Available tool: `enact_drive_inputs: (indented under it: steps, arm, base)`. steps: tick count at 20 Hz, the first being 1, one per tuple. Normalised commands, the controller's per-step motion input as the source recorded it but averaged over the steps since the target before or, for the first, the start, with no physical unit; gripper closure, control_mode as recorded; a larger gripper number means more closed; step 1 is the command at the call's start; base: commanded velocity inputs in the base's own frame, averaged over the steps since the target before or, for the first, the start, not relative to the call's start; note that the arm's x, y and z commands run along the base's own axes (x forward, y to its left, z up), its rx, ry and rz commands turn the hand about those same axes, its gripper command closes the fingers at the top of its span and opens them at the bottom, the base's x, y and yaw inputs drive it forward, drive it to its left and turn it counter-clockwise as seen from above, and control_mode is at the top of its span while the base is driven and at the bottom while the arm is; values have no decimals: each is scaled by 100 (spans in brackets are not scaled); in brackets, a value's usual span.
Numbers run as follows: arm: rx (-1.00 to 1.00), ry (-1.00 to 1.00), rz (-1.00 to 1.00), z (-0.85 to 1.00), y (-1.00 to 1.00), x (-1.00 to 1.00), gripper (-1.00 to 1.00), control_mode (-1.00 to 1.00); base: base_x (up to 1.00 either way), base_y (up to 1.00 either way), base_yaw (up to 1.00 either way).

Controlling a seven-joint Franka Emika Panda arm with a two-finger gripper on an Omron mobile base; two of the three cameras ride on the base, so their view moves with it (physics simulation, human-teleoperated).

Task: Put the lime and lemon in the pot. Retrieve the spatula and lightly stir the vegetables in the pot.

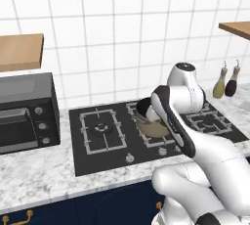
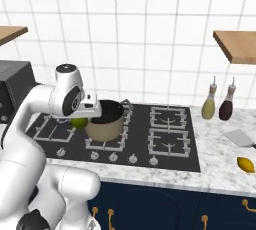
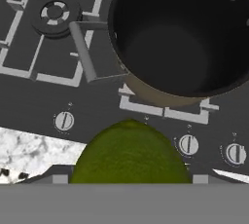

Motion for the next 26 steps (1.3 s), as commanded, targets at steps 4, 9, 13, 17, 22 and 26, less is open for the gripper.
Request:
enact_drive_inputs:
  steps: [4, 9, 13, 17, 22, 26]
  arm:
    - [0, 16, -9, -2, -1, 79, 100, -100]
    - [4, 17, -6, -19, -13, 91, 100, -100]
    - [5, 8, -5, -48, -10, 88, 100, -100]
    - [1, 9, -6, -49, 0, 72, 100, -100]
    - [0, 10, -7, -62, -8, 52, 100, -100]
    - [-4, 0, -6, -69, -5, 23, 100, -100]
  base:
    - [0, 0, 0]
    - [0, 0, 0]
    - [0, 0, 0]
    - [0, 0, 0]
    - [0, 0, 0]
    - [0, 0, 0]
